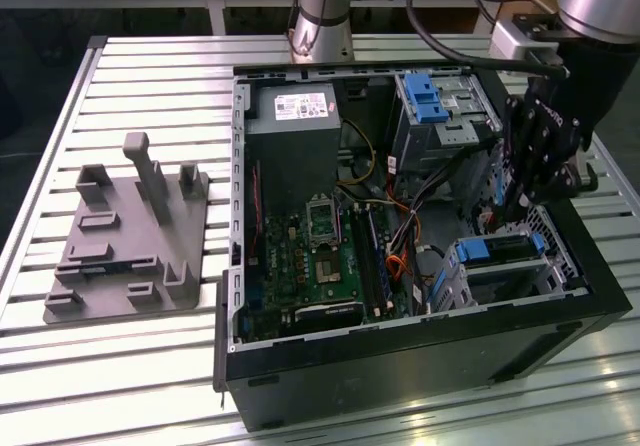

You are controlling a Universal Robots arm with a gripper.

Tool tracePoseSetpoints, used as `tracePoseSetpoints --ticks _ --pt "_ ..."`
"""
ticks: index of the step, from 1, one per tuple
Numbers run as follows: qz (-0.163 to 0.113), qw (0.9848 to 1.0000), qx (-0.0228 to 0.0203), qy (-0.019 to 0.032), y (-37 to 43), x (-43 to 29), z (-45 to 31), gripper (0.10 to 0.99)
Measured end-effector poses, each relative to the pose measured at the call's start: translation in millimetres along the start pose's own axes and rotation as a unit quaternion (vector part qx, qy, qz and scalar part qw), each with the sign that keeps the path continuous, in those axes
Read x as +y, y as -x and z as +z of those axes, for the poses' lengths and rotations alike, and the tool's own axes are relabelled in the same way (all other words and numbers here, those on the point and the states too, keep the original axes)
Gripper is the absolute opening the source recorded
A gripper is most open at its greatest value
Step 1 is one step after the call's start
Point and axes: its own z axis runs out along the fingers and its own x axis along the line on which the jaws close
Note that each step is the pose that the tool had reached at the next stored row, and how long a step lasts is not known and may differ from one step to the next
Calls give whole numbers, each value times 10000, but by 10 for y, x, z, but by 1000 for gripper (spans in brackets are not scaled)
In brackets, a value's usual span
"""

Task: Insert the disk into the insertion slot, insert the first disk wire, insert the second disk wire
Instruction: 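Insert the first disk wire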

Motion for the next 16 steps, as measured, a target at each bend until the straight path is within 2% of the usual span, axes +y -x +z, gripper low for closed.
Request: tracePoseSetpoints --ticks 7,16 --pt "-1 9998 -174 6 -116 -6 1 176" --pt "-39 9998 -196 3 -175 -8 -8 176"
